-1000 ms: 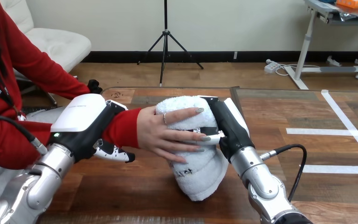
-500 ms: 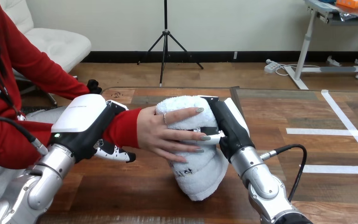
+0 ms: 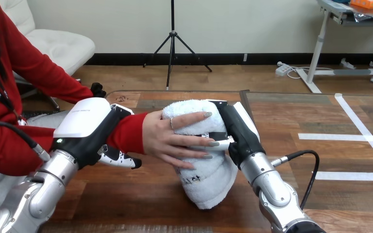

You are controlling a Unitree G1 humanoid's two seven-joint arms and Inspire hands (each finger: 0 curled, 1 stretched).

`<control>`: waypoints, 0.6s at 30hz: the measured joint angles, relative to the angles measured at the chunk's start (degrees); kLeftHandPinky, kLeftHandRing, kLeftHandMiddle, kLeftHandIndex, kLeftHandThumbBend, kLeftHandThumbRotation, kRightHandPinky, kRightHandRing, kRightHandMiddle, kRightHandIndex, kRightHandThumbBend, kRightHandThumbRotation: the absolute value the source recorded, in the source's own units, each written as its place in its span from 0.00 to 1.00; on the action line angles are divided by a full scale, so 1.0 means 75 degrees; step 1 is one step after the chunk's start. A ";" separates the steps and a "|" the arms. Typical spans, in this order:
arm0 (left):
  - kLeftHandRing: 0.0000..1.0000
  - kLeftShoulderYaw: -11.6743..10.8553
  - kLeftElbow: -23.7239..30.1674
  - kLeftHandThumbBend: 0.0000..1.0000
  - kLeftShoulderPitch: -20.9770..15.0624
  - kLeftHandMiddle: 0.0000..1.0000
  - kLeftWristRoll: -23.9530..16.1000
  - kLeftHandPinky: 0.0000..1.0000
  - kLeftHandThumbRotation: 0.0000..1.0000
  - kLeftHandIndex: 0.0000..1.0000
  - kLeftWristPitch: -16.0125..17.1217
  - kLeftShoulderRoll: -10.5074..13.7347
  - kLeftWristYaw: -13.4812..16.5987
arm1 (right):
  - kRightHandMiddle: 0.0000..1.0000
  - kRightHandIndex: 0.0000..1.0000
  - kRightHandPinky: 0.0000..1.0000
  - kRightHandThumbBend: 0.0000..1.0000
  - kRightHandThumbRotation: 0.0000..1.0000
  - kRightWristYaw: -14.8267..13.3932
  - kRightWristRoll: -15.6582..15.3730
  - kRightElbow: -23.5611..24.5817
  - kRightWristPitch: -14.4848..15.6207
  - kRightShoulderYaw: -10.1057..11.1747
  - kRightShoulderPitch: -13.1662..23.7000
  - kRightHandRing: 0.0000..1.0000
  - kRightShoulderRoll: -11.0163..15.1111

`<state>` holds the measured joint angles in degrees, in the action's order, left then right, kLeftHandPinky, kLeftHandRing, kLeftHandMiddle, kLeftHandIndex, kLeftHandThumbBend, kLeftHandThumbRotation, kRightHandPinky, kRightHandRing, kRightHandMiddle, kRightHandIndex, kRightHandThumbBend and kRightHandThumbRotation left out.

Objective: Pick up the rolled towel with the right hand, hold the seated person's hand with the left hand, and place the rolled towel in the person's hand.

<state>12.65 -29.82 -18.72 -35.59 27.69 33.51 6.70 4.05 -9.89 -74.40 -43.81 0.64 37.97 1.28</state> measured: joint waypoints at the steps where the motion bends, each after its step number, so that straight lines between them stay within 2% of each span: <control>1: 0.34 0.0000 0.0000 0.83 0.0000 0.39 -0.0001 0.29 0.00 0.41 0.0006 0.0000 0.0002 | 0.14 0.12 0.06 0.59 0.00 0.0008 0.0005 0.0000 0.0000 0.0000 0.0000 0.10 0.0000; 7: 0.34 0.0000 -0.0001 0.84 0.0000 0.40 -0.0006 0.29 0.00 0.41 0.0033 0.0000 0.0025 | 0.16 0.15 0.07 0.65 0.00 0.0082 0.0049 0.0000 0.0001 0.0005 0.0000 0.11 0.0004; 13: 0.36 0.0000 -0.0002 0.85 0.0000 0.42 -0.0051 0.33 0.04 0.44 0.0085 0.0000 0.0091 | 0.24 0.27 0.13 0.76 0.03 0.0462 0.0327 0.0000 0.0010 0.0071 0.0000 0.18 0.0000; 15: 0.40 0.0000 -0.0002 0.86 0.0000 0.45 -0.0072 0.38 0.08 0.46 0.0116 0.0000 0.0115 | 0.33 0.37 0.21 0.84 0.11 0.0682 0.0481 0.0000 0.0040 0.0129 0.0000 0.27 -0.0006; 17: 0.41 0.0000 -0.0002 0.86 0.0000 0.45 -0.0094 0.39 0.08 0.47 0.0152 0.0000 0.0143 | 0.35 0.39 0.23 0.86 0.12 0.0958 0.0697 0.0000 0.0113 0.0222 0.0005 0.29 -0.0020; 18: 0.44 0.0000 -0.0003 0.88 -0.0001 0.48 -0.0100 0.42 0.11 0.49 0.0170 0.0000 0.0156 | 0.43 0.46 0.31 0.91 0.19 0.1063 0.0766 0.0000 0.0151 0.0254 0.0007 0.38 -0.0027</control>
<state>12.65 -29.84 -18.72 -36.34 28.97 33.51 7.87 12.02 -4.14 -74.40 -42.67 2.54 38.02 1.08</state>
